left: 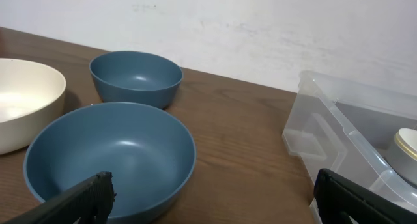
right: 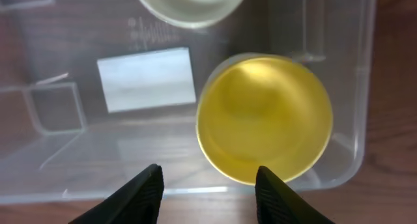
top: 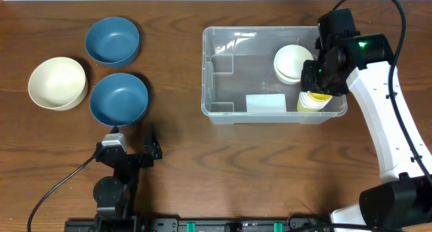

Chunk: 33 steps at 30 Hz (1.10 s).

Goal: Pack container
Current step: 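Release the yellow cup and withdraw the right gripper right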

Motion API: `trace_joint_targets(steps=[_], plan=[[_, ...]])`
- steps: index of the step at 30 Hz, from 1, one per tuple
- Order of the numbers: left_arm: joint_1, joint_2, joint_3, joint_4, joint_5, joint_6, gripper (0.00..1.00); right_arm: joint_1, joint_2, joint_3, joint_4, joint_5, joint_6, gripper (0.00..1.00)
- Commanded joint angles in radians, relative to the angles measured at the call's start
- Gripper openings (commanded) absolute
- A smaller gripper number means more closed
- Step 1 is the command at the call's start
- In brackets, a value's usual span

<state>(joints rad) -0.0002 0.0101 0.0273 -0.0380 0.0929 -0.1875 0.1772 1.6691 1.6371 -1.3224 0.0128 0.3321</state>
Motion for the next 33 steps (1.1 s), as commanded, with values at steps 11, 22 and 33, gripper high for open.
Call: trace_joint_targets(steps=[11, 22, 33], plan=[[0.002, -0.006, -0.023, -0.025, -0.001, -0.009, 0.98, -0.154, 0.006, 0.384, -0.178, 0.047, -0.015, 0.57], [0.002, -0.006, -0.023, -0.025, -0.001, -0.009, 0.98, -0.376, 0.072, 0.310, -0.130, 0.051, -0.066, 0.66], [0.002, -0.006, -0.023, -0.025, -0.001, -0.009, 0.98, -0.434, 0.131, 0.086, 0.017, 0.091, -0.031, 0.75]])
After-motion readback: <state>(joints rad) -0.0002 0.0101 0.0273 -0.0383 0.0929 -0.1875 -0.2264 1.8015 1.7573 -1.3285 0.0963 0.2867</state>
